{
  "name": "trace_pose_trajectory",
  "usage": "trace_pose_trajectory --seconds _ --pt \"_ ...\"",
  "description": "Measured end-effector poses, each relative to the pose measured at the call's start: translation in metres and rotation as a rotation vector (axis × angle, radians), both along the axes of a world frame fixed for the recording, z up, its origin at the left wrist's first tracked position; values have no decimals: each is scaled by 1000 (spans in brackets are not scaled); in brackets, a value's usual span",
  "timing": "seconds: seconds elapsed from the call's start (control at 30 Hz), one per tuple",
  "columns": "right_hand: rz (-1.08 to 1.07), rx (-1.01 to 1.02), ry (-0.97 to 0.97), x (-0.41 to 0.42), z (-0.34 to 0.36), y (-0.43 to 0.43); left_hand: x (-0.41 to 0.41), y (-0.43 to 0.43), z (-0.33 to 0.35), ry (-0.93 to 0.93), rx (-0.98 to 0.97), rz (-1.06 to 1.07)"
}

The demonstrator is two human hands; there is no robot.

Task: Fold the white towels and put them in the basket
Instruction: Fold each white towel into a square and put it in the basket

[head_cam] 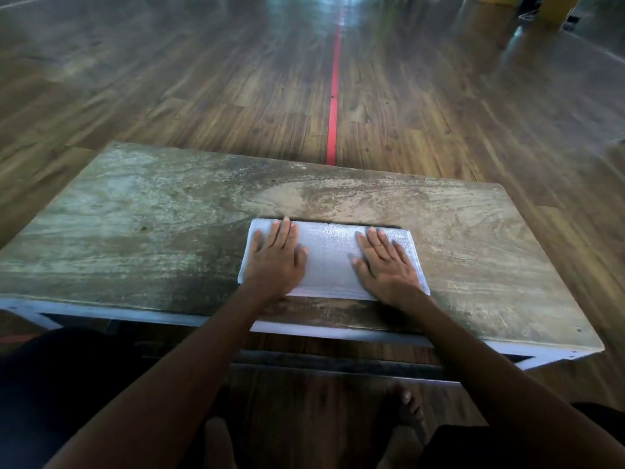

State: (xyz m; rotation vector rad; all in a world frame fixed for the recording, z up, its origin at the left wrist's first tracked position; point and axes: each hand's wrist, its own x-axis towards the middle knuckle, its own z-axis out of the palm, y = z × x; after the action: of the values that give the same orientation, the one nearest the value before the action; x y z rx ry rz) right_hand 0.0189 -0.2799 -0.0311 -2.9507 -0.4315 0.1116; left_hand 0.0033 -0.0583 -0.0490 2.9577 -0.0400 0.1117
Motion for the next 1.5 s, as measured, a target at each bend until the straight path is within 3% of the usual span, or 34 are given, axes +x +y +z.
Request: trace_pose_trajectory --seconds 0.23,0.5,0.63,0.77,0.9,1.03,1.23,1.5 --pt "-146 66 -8 -5 -4 -46 -13 33 -2 -70 -35 35" --pt "-151 31 120 6 3 -68 -33 58 -3 48 -127 79" --pt "-183 -47 -57 31 20 -48 -59 69 -2 -92 -254 148" --pt "9 6 -102 54 41 21 -77 67 2 -210 -371 321" --pt "230 106 98 71 50 109 -76 67 4 -186 -428 366" --pt "343 -18 243 88 54 171 -69 71 6 -156 -494 388" --pt "380 -181 326 103 64 198 -62 65 11 -69 -474 428" --pt "453 -191 373 103 65 194 -71 52 30 126 -346 434"
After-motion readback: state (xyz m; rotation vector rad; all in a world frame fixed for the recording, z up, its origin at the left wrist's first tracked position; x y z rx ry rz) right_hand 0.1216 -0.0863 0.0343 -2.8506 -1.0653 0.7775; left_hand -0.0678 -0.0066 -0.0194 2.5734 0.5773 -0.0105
